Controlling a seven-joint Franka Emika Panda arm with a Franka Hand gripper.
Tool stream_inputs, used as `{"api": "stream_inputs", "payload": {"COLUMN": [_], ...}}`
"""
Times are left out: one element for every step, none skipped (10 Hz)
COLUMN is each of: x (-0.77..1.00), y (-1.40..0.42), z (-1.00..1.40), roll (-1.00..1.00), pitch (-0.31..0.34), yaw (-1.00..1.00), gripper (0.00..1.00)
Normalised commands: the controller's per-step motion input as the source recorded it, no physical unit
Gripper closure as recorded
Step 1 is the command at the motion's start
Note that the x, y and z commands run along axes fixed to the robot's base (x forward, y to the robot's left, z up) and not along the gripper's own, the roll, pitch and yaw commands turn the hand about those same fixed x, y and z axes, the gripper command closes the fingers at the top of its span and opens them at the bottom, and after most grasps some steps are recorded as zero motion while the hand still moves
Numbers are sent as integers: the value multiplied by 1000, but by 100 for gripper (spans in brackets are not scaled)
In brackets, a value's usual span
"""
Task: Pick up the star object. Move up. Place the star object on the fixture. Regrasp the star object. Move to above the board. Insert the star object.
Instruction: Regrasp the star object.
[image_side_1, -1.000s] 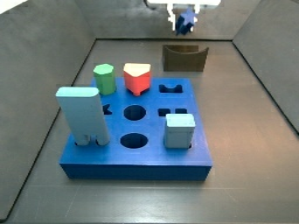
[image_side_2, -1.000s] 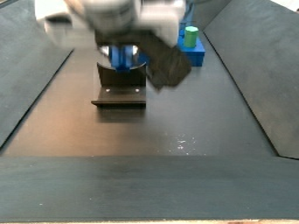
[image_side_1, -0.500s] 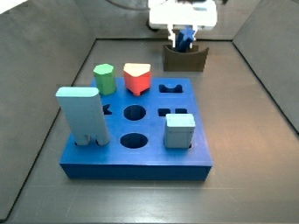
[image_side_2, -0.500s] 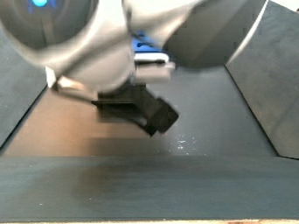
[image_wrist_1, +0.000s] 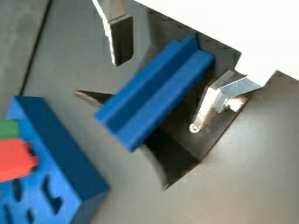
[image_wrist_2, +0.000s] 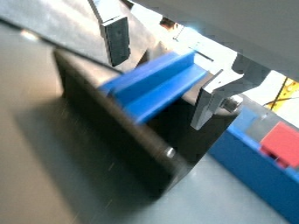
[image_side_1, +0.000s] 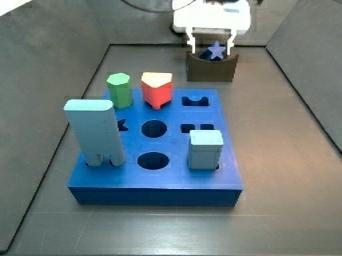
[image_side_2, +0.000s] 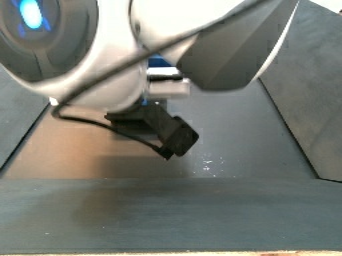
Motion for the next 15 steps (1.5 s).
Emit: {"api": "stream_inputs", "payload": {"x": [-21,-24,-28,-29,-27,-25,-22,-76,-72,-104,-133,-133,-98,-69,-33], "y": [-1,1,4,6,7,5,3,-1000,-1000,-1000,-1000,-958,-753,-583,-349], "z": [1000,1000,997,773,598,423,192,865,851,847,797,708,435,213,13], "roll": [31,41,44,38,38,45,50,1000,1000,1000,1000,1000,1000,1000,1000], "pitch": [62,75,85,93,92,95,88,58,56,43,34,29,25,23,19], "yaw": [5,1,-5,-20,-30,-40,-49,6,6,5,5,4,4,4,4], "gripper": [0,0,0,0,0,0,0,0,0,0,0,0,0,0,0]}}
